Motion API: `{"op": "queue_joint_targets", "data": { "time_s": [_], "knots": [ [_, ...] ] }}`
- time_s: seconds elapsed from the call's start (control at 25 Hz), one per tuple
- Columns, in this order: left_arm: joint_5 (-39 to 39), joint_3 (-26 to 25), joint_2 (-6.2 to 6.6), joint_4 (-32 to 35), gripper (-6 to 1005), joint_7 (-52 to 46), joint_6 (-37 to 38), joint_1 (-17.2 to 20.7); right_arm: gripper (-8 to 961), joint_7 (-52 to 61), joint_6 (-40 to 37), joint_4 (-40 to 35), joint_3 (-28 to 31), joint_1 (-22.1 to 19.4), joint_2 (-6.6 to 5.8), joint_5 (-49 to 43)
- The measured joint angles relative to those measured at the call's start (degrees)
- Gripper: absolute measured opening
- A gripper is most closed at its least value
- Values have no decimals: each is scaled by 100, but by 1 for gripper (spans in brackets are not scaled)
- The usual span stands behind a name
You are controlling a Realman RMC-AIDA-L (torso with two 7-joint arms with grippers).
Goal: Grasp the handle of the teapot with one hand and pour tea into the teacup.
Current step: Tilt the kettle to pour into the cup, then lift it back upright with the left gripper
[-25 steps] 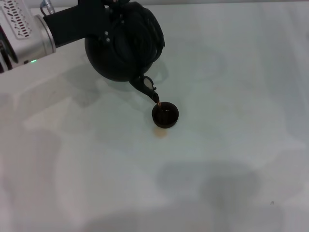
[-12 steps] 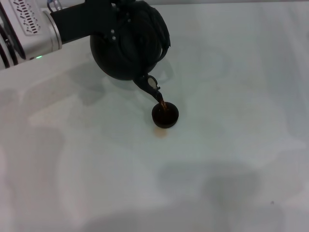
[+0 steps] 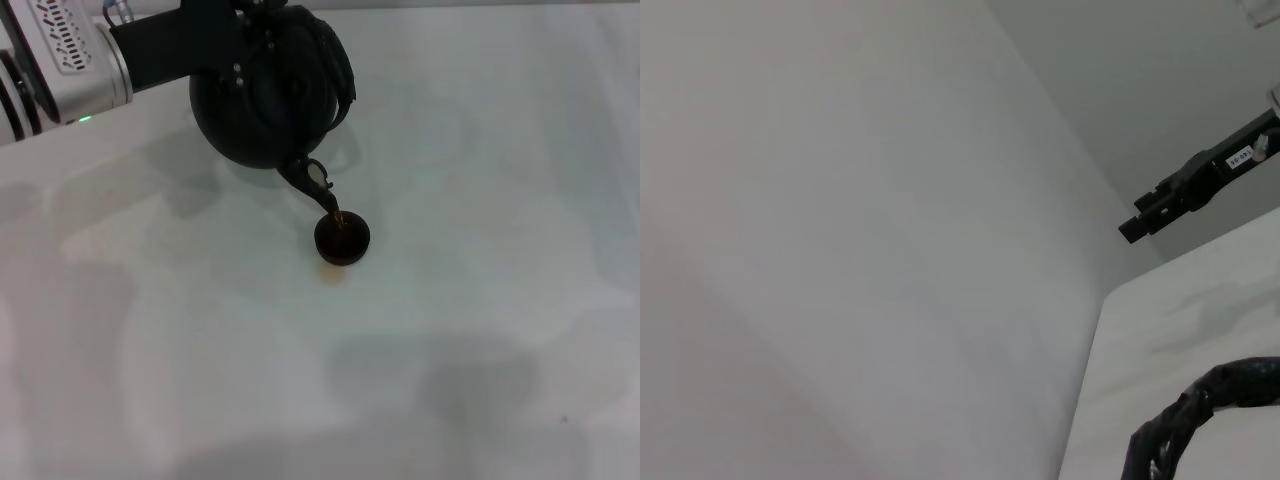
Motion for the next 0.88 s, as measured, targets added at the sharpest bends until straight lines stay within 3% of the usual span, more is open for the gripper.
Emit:
{"op": "queue_joint_targets", "data": {
  "time_s": [0.56,0.88],
  "knots": [
    [-120,0,-151,5,114,-11,-1,212,844,0,-25,0,0,0,-10,0],
    [-291,0,-172,39,115,-17,19,401,845,-8,-37,23,0,0,-9,0]
  ]
}}
